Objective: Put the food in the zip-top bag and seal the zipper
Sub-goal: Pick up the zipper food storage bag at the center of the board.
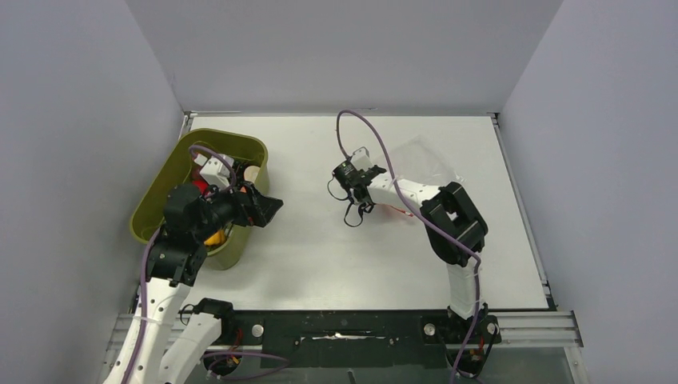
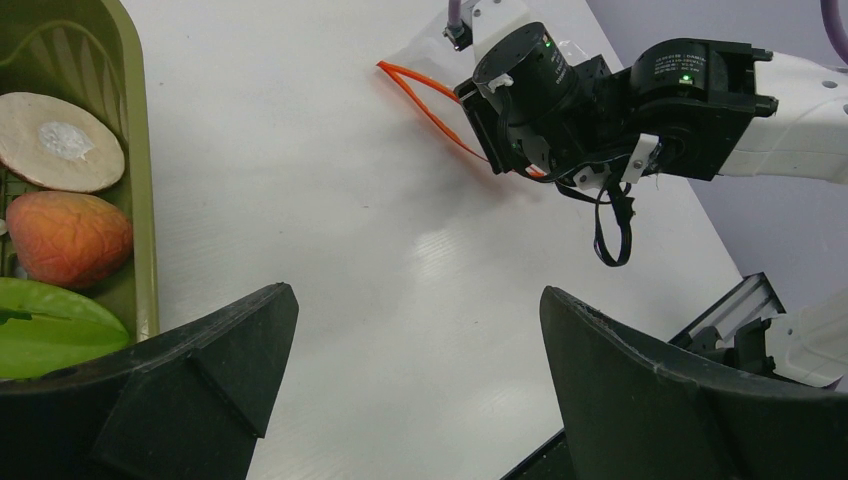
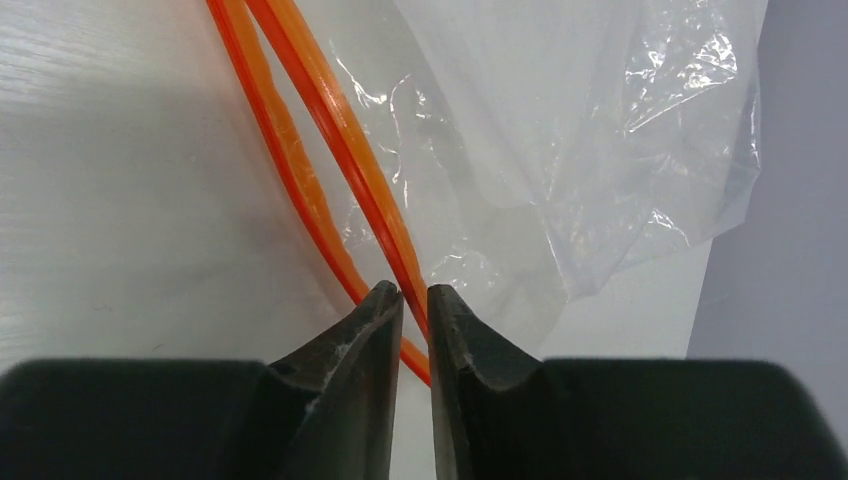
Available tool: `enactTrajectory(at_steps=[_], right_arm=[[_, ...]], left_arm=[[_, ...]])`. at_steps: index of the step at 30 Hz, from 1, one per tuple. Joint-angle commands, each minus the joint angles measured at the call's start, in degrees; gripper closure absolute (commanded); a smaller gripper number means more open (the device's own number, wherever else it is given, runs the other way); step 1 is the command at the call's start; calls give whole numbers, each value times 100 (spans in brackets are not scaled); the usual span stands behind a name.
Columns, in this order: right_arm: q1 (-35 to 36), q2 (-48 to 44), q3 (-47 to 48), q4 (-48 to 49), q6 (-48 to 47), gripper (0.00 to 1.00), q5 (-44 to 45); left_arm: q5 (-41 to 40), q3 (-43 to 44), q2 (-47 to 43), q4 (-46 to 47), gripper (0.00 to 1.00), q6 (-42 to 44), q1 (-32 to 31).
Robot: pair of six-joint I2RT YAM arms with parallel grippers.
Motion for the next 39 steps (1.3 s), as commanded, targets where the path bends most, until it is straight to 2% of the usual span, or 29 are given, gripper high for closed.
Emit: enactTrajectory(at_steps=[1,4,9,14,17,18,22,25,32,39], right_arm=[[3,-437,-107,231,-52,88,372],[-6,-740,-182,288,-33,100,156],[-41,-1431,-302,295,230,100,-396],[-43,-2066,-213,-93,631,100,-939],[-46,-2403,-514,116,587,100,-1055],[-90,-2472,-647,237,511,98,-1099],[-153,-2433,-947,535,119,75,-1105],[-182,-2250,-1088,890,-282,67,-1041],[-184,-1280,-691,995,-801,52,-339],[-237,-725,-596,1215,-1251,46,255]], left_arm=[[-114,90,-61,171,7,26,-15],[-140,74,-70,217,7,8,-16],[-18,18,-68,376,8,-87,-14],[6,-31,19,574,10,-410,-12],[64,-59,45,731,11,-587,-15],[108,-67,45,789,11,-621,-16],[211,-164,-35,938,11,-684,-16],[216,-168,-96,918,12,-681,-16],[114,-104,-123,809,11,-520,-16],[44,4,-195,578,11,-304,-23]])
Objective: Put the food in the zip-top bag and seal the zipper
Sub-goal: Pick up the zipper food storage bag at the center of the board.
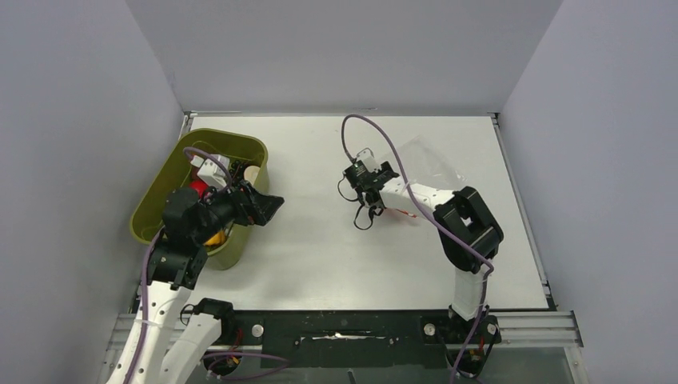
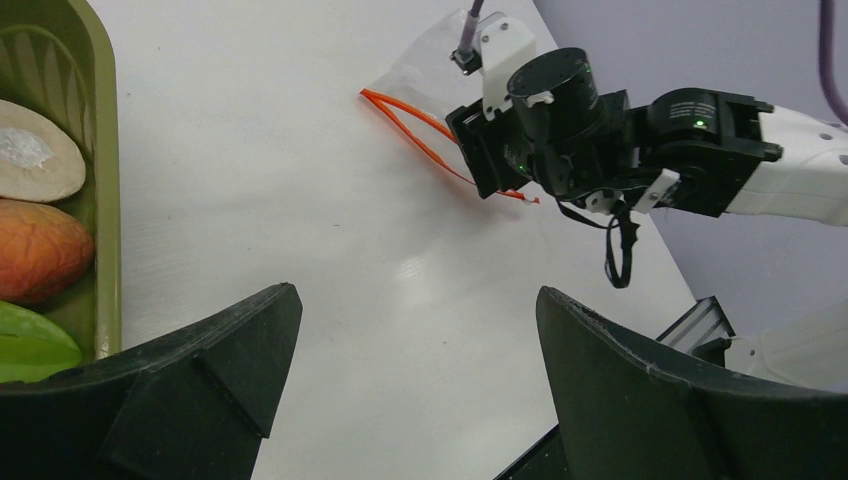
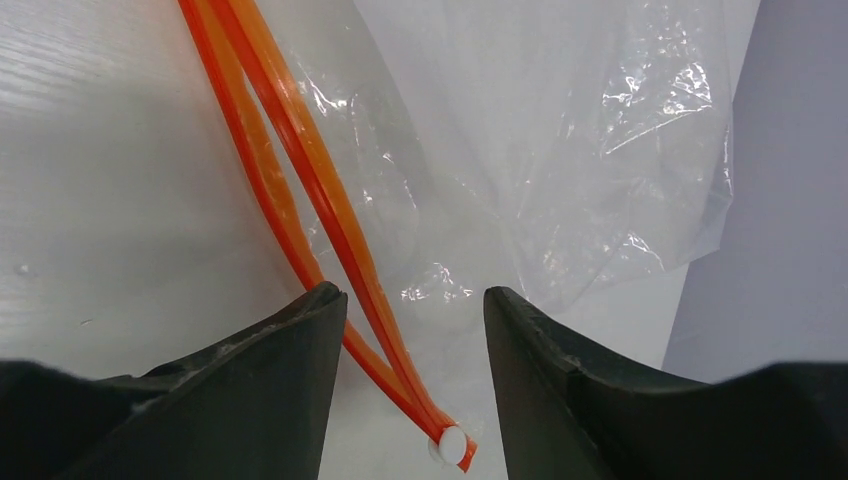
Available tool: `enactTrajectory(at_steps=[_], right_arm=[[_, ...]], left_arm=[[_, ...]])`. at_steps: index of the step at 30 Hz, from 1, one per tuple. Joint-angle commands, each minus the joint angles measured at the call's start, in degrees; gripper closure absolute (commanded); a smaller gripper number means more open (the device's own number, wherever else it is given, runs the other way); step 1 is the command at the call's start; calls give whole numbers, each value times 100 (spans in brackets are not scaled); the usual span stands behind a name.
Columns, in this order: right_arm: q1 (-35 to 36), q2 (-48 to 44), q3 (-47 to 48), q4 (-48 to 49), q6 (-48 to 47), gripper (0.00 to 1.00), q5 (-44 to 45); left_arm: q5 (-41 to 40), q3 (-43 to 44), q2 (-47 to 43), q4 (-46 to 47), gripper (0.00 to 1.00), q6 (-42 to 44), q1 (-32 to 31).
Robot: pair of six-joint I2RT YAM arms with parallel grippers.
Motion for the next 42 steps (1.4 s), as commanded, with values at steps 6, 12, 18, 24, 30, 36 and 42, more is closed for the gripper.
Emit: enactTrajectory(at_steps=[6,12,18,24,30,36,42], right_arm=[[0,222,58,782,-558,42,871],[30,436,-168,1041,-743,42,1456],[0,452,-371,1320,-857,43,1477],[-49,537,-417,1385,-864,53,1646],[-72,531,-551,1543,-886,74,1803],[-85,198,-651,1471,-649,94,1396],[-95,-328,-424,660,33,100,787]], left_arm=[[-122,105,-111,71,11,327,-46],[-201,114,-135,29,11,357,-45],[-177,88,-87,42,11,371,-50],[-171,137,-48,85,11,391,-50],[-175,157,-43,10,11,400,-48],[-130,9,-32,139,11,306,-51],[-94,-97,57,361,12,123,-51]])
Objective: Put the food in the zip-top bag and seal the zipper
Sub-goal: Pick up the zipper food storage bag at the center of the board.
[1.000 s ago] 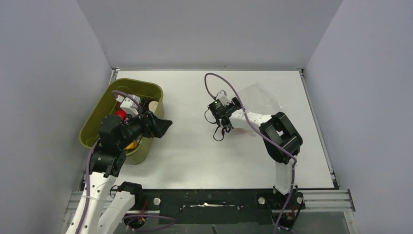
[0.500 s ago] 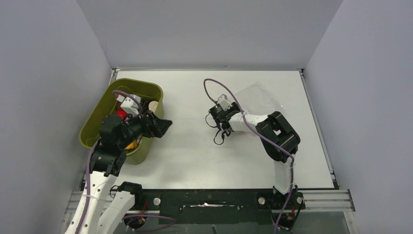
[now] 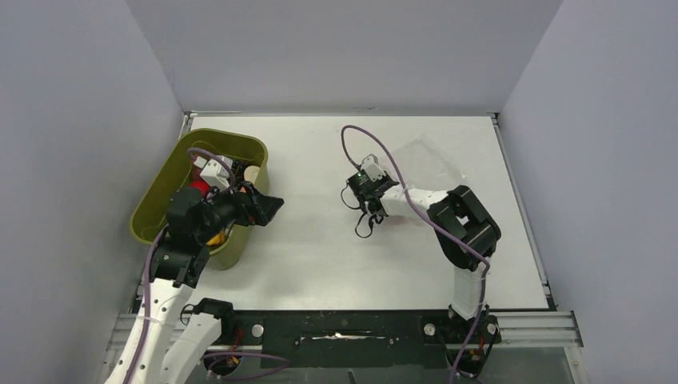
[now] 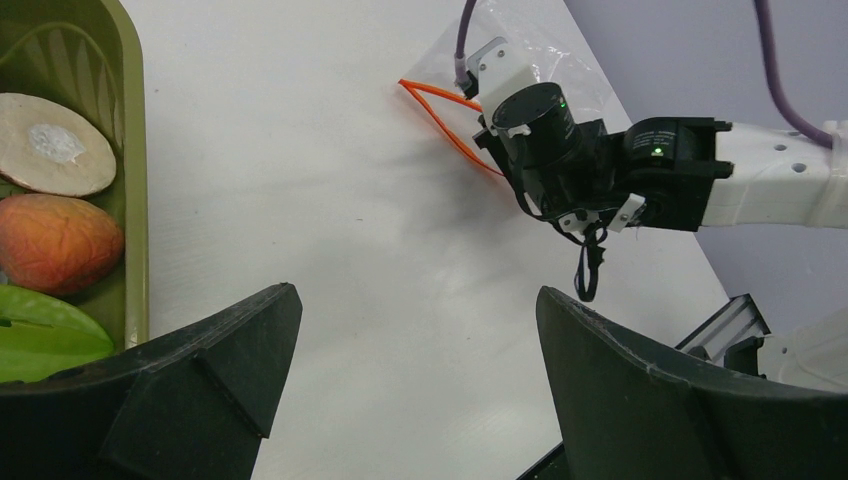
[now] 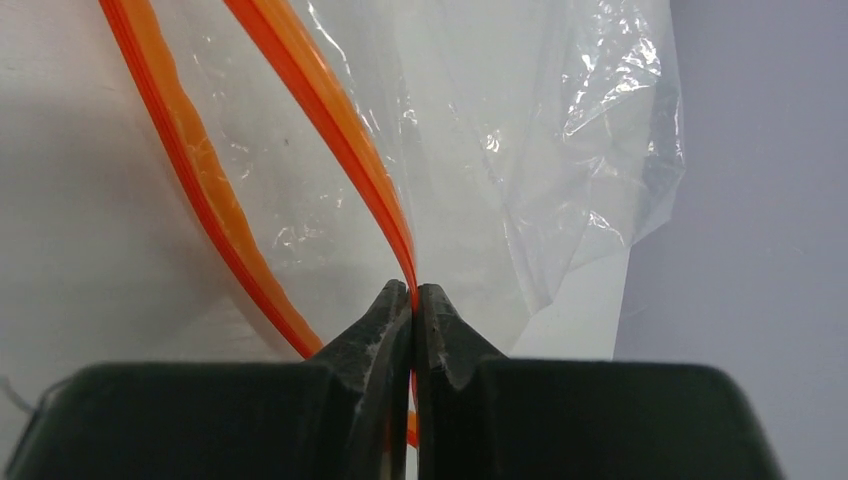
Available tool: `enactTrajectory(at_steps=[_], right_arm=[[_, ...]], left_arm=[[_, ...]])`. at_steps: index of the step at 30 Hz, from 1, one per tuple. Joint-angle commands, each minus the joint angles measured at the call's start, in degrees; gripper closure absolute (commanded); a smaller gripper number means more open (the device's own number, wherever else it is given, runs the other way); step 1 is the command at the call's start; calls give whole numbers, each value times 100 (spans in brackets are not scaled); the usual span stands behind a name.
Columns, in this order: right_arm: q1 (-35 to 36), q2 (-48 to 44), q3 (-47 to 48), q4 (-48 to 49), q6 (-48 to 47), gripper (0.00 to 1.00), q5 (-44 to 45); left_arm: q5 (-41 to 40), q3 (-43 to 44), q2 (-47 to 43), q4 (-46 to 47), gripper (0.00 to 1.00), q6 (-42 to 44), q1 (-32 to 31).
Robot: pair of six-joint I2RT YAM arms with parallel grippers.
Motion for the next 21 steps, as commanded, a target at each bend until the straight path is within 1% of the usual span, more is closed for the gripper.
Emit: enactTrajectory(at_steps=[1,8,12,14,17,21], right_arm=[[-51,-834,270,-562,781,100,-506],[-56,-1697,363,-1257,1596,100,-1367],[-65,-2230,396,-1460,2028,100,-2098],[-72,-2490,355,-1503,2233,100,-2423],[-52,-2789,255,-1447,2496,100,-2929],[-30,-3100,183,-1371,2789,100,-3472]], left_arm=[[76,-16,61,462,12,-138,-33],[297,-56,363,691,13,-493,-38],[476,-10,606,890,13,-737,-40],[769,13,773,1003,14,-837,-55],[973,6,1086,1194,15,-1046,-111],[954,72,1401,1383,17,-1182,-397]])
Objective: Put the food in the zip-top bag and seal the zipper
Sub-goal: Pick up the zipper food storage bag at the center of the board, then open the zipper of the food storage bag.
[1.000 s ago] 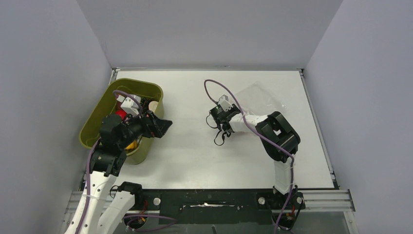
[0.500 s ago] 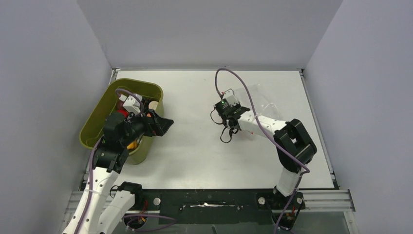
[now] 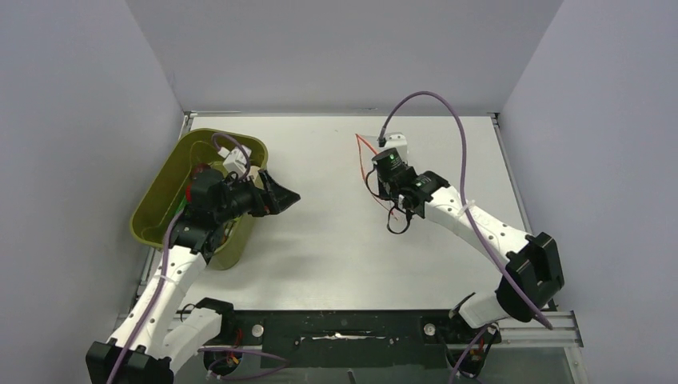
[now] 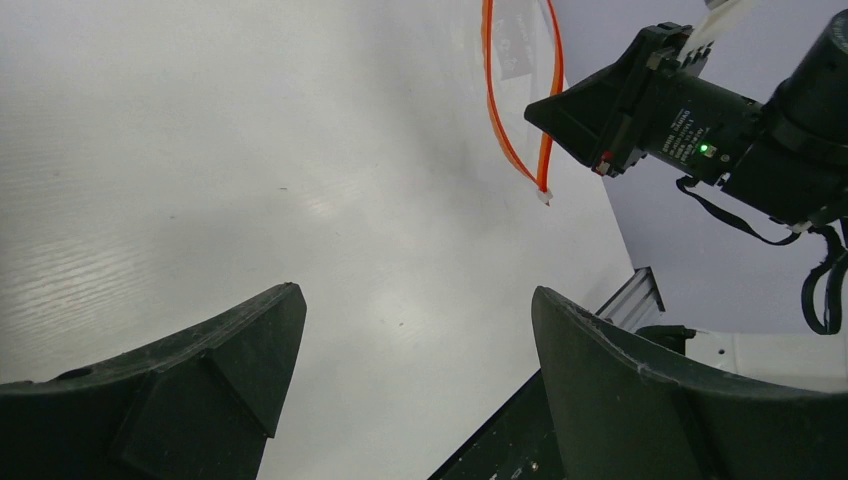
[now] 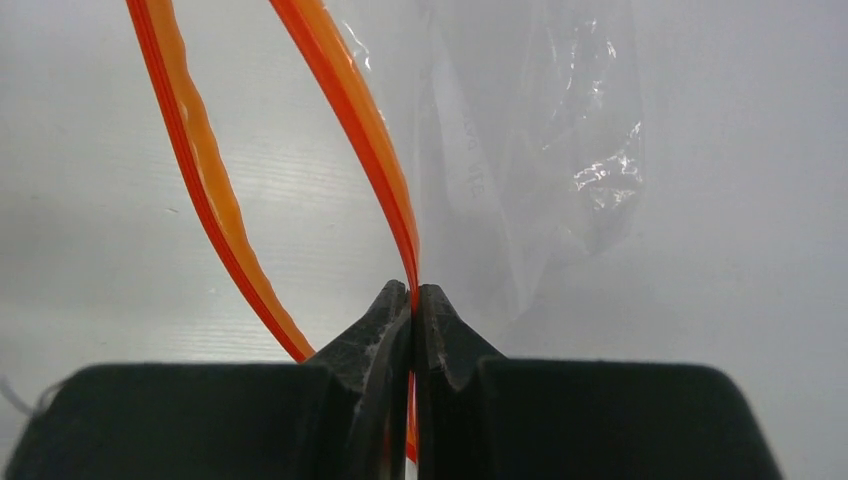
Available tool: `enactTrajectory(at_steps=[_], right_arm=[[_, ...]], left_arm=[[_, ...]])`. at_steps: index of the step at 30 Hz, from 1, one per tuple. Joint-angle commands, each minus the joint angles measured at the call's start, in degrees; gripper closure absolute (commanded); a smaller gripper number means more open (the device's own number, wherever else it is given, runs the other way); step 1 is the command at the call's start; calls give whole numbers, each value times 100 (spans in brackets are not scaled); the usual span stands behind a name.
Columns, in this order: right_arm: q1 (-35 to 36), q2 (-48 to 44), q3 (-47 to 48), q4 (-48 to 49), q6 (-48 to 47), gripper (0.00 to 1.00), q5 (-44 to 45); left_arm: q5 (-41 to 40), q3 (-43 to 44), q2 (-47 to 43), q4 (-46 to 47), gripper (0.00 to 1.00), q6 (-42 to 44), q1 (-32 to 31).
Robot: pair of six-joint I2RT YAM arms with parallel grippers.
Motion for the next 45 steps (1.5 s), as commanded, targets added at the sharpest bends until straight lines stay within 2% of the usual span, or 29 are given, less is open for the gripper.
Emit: enactTrajectory(at_steps=[1,10,17,21,26,32,45], right_arm=[[3,-451,8,144,586,100,-875],[22,-801,-247,1009,1400,100,-2413],[139,-877,-433,1537,1727,100,-2922],[173,-1004,-559,1668,1863,100,-2927],[212,-1177,-729,1864,1990,100,-3089],[273,-1393,-806,1761,1956,100,-3167],[332,-1309,-783,1698,1969,100,-3224]], left_arm=[[201,161,216,656,17,-268,-337],[-227,283,589,1269,17,-551,-903],[-523,336,1030,1894,16,-1029,-1085],[-574,416,1401,2328,16,-1257,-1243],[-695,715,1848,2185,16,-1244,-1350],[-1176,913,1974,2079,19,-1151,-1524],[-848,800,2227,2657,19,-1401,-1765]])
